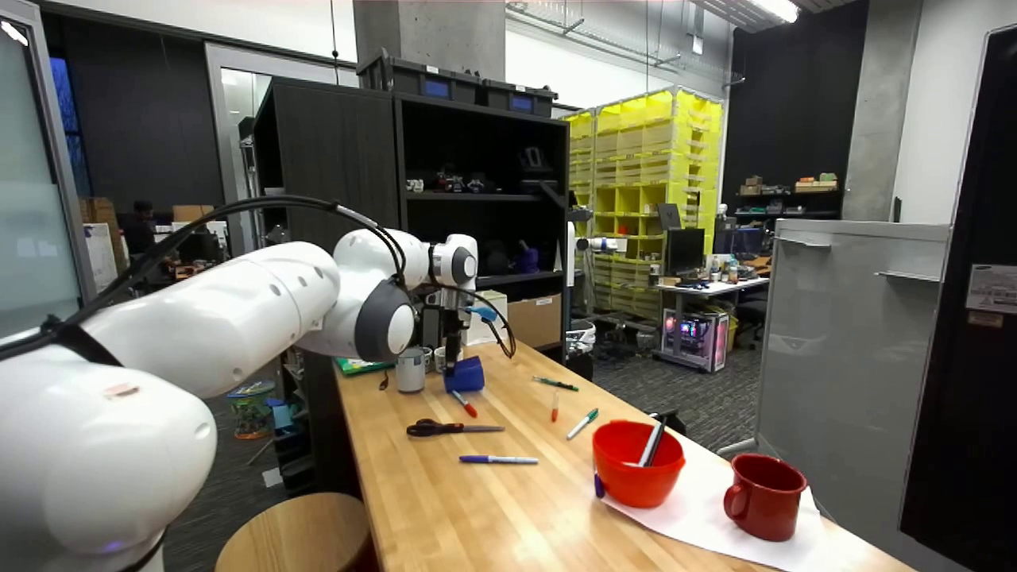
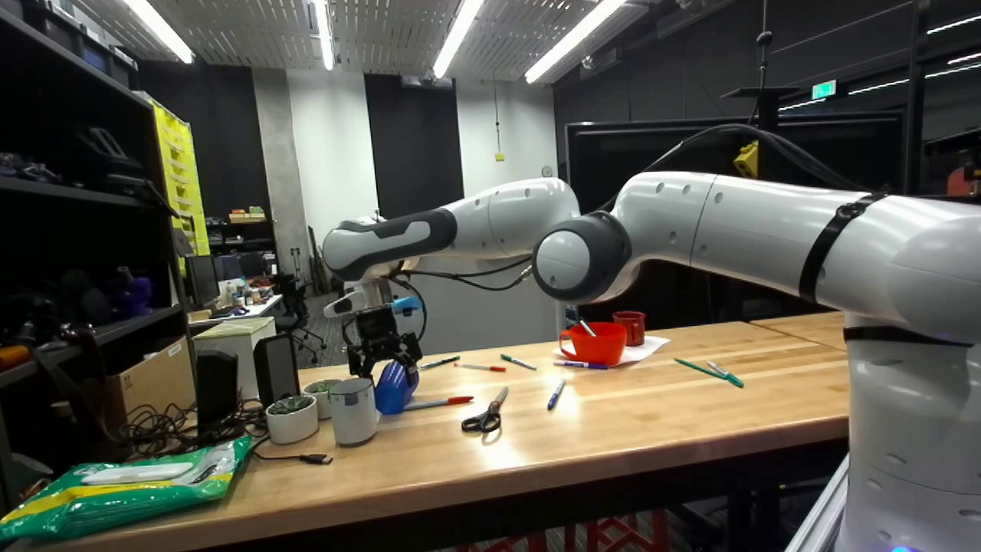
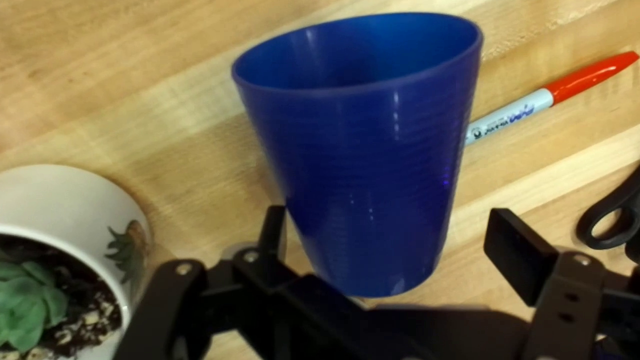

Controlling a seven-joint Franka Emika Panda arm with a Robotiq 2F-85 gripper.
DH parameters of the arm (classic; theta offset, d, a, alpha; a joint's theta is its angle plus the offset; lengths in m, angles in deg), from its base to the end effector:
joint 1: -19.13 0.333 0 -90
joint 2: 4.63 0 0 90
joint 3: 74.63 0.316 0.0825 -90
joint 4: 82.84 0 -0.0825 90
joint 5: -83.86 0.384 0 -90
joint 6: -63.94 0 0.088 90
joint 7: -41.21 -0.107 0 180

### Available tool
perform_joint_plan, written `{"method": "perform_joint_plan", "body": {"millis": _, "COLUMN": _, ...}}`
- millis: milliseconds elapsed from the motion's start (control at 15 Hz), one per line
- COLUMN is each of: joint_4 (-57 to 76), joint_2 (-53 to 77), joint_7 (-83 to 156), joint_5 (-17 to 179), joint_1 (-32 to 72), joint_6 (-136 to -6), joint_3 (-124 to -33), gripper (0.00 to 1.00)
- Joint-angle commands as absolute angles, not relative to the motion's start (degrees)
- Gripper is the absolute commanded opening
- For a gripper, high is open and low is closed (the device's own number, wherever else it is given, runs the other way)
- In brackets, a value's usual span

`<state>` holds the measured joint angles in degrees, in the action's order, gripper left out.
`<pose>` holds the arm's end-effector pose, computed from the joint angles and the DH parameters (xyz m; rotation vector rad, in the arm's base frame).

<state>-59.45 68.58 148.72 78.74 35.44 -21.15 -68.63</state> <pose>0.7448 0.2395 0.2617 -1.3516 -2.6644 0.2008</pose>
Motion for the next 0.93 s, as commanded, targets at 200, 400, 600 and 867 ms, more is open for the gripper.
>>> {"method": "perform_joint_plan", "body": {"millis": 200, "joint_4": -63.62, "joint_2": 71.47, "joint_7": 149.34, "joint_5": 79.46, "joint_1": 35.97, "joint_6": -19.26, "joint_3": -68.64, "gripper": 1.0}}
{"method": "perform_joint_plan", "body": {"millis": 400, "joint_4": -63.74, "joint_2": 71.61, "joint_7": 149.46, "joint_5": 79.44, "joint_1": 35.96, "joint_6": -19.26, "joint_3": -68.66, "gripper": 0.73}}
{"method": "perform_joint_plan", "body": {"millis": 600, "joint_4": -58.89, "joint_2": 68.96, "joint_7": 149.18, "joint_5": 79.19, "joint_1": 35.5, "joint_6": -21.33, "joint_3": -68.12, "gripper": 0.52}}
{"method": "perform_joint_plan", "body": {"millis": 867, "joint_4": -58.92, "joint_2": 68.87, "joint_7": 149.36, "joint_5": 79.14, "joint_1": 35.41, "joint_6": -21.55, "joint_3": -68.07, "gripper": 0.51}}
